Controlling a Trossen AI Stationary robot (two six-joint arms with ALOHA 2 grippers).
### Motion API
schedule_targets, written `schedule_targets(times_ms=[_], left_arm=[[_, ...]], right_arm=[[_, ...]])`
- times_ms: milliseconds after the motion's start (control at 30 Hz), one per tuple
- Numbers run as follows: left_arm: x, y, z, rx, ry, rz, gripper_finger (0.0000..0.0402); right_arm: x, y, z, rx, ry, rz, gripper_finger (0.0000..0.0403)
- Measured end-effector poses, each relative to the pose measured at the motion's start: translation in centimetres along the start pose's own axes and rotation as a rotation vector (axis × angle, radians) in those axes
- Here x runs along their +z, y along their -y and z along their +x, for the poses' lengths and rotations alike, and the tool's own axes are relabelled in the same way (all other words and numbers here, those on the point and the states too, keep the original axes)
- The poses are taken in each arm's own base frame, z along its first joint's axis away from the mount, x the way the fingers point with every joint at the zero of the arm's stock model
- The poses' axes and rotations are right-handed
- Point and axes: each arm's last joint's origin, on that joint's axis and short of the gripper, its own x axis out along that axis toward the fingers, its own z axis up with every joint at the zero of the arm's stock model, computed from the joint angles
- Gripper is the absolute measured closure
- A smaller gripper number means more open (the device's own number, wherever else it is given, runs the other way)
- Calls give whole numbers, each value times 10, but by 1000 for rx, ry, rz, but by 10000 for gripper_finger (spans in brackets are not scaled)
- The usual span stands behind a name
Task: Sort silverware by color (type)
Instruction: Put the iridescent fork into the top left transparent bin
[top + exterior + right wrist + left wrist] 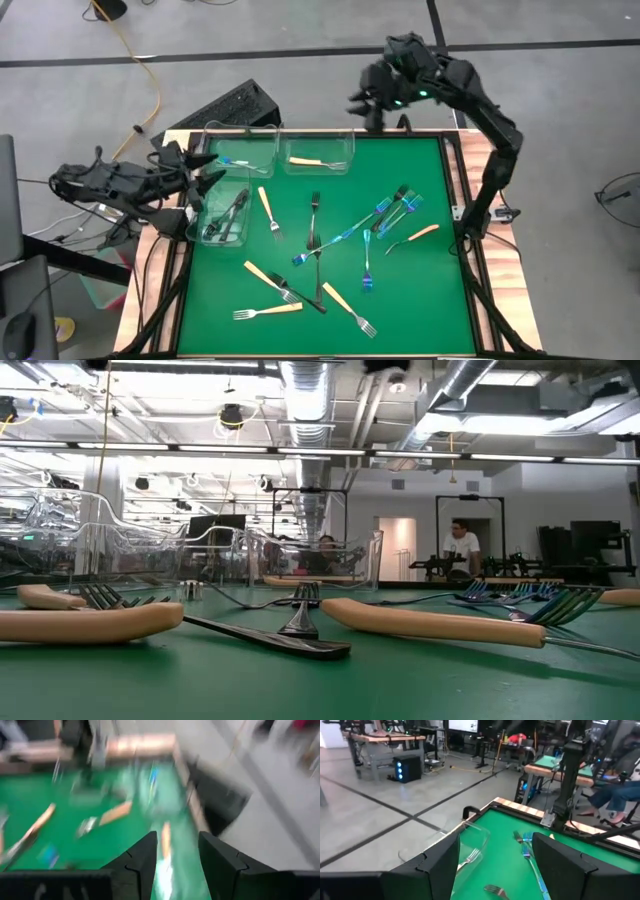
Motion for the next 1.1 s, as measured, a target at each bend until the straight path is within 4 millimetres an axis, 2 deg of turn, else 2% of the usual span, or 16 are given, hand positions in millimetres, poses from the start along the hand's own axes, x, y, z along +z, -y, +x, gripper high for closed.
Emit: schedule_targets(times_ms=[200, 367, 500, 700, 867, 1100], left_arm=[[-29, 3, 12, 54, -57, -49, 168], [-42, 9, 22, 70, -90, -108, 168], [-42, 13, 25, 44, -93, -147, 168], [-33, 18, 26, -18, -31, -194, 168], [-26, 21, 26, -82, 14, -202, 168], [-24, 22, 26, -85, 26, -216, 168]], right_arm=[[-29, -14, -22, 204, -250, 115, 239], [-33, -29, -39, 264, -239, 92, 239], [-49, -38, -67, 238, -239, 112, 239], [-95, -50, -94, 206, -246, 247, 239], [-139, -63, -88, 187, -171, 378, 239], [-199, -78, -50, 160, -126, 405, 239]])
